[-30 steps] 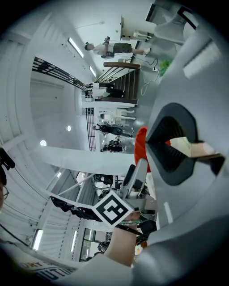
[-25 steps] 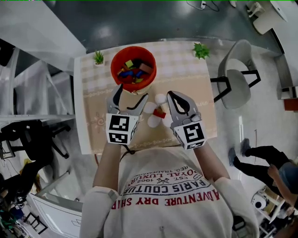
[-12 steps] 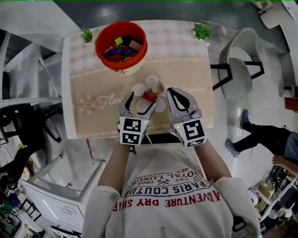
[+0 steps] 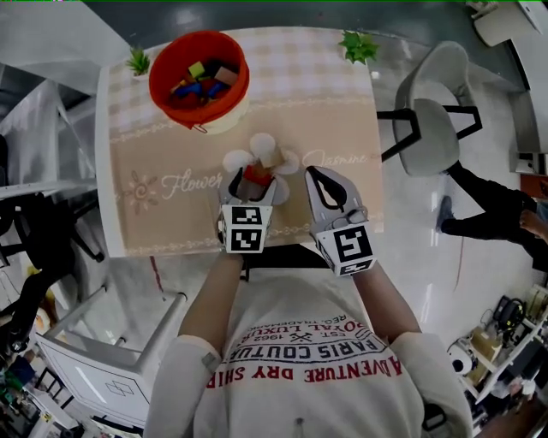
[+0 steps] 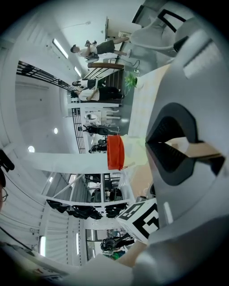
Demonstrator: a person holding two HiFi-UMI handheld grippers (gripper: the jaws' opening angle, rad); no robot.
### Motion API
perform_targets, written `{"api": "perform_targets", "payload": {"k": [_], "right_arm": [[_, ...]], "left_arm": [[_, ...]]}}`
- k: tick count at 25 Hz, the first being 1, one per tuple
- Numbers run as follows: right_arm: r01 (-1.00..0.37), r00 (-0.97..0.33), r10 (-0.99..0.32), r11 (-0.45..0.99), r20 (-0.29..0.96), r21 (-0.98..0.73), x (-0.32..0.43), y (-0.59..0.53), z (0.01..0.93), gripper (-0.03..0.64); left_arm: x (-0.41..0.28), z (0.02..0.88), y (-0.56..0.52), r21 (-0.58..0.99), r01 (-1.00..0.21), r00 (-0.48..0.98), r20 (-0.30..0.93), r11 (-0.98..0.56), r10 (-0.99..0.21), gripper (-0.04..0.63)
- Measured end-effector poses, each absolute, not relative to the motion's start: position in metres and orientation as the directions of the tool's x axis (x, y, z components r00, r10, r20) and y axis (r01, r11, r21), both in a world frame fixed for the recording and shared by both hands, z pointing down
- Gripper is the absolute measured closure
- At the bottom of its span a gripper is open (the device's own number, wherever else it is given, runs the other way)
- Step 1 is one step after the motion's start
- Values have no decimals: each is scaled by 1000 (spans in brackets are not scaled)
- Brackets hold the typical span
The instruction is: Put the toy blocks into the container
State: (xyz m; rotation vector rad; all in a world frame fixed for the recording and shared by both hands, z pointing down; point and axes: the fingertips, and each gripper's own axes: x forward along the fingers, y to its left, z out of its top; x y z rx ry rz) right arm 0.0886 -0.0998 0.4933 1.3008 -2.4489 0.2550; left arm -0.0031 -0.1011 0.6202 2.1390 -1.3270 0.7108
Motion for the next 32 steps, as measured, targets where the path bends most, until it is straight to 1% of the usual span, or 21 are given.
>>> {"api": "perform_targets", "payload": {"k": [2, 8, 11, 22, 29, 32], "right_arm": [[-829, -511, -765, 559, 392, 8, 92, -101, 494, 616], [-825, -521, -764, 565, 381, 5, 89, -107, 489, 615], [-811, -543, -755, 586, 369, 6, 81, -110, 482, 615], [-791, -583, -761, 612, 285, 17, 53, -129, 437, 615], [-794, -575, -776, 605, 258, 50, 28, -149, 412, 617], [-799, -565, -786, 597, 252, 69, 21, -156, 402, 615]], "left_arm": [[-2, 620, -100, 165, -908, 389, 669, -384, -633, 287], [-3, 617, -100, 166, -890, 418, 670, -425, -613, 288], [-11, 601, -104, 157, -897, 409, 646, -413, -645, 288], [-54, 494, -127, 90, -918, 379, 478, -386, -792, 288], [-86, 431, -161, 47, -918, 384, 359, -394, -851, 288], [-97, 413, -182, 36, -915, 391, 328, -402, -860, 288]]}}
